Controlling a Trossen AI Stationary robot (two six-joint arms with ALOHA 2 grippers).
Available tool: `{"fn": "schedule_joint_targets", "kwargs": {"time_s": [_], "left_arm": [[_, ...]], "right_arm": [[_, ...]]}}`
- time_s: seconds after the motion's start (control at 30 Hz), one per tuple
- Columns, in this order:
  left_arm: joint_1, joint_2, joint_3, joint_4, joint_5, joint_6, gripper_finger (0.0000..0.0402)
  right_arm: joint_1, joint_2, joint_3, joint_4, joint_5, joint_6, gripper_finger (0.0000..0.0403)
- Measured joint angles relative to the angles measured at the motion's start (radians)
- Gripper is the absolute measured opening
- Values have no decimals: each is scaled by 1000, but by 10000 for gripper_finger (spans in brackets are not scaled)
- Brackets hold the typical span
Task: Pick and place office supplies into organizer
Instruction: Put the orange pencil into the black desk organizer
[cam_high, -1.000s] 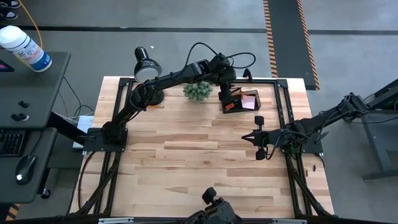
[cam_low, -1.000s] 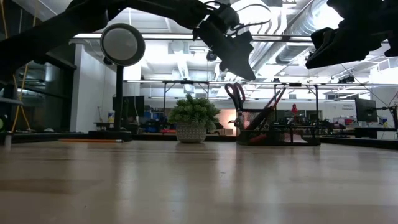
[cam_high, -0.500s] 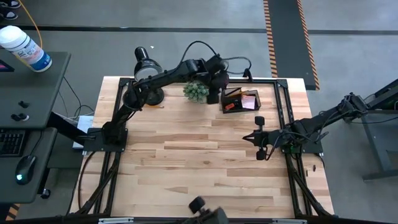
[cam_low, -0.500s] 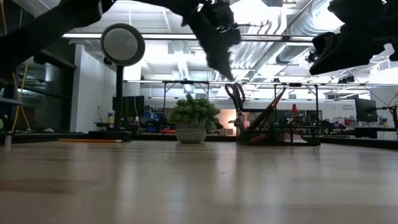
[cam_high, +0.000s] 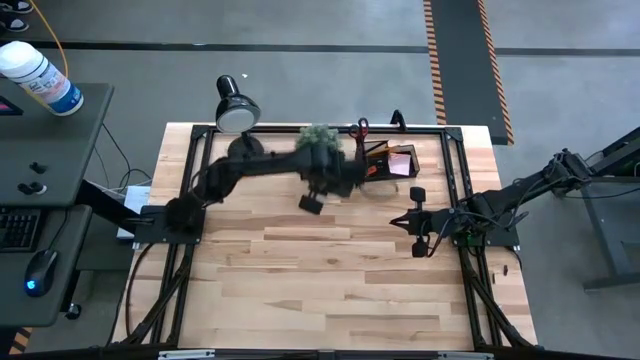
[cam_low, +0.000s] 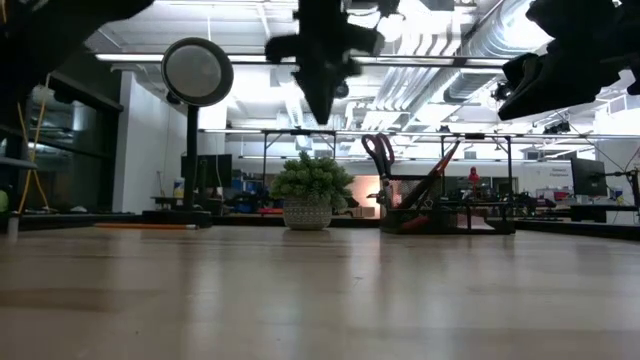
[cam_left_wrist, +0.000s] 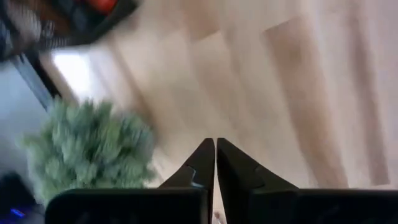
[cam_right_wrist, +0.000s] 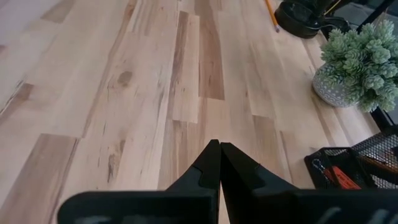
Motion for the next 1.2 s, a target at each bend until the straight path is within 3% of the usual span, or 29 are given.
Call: {"fn": "schedule_joint_targets", "kwargs": {"time_s": [0.23, 0.47, 0.67, 0.97, 1.2], "left_arm": [[-183, 0, -14, 2, -13, 86, 4], [-231, -49, -195, 0, -77, 15, 4], [-210, -182, -505, 113, -91, -45, 2], [-194, -539, -1039, 454, -83, -167, 1], [-215, -792, -1372, 581, -100, -280, 2]], "right_arm": [[0, 0, 0, 0, -5, 6, 0], [0, 0, -84, 102, -26, 3, 0], [0, 0, -158, 179, -34, 3, 0], [0, 0, -182, 297, -34, -39, 0], [0, 0, -182, 353, -34, -53, 0]]}}
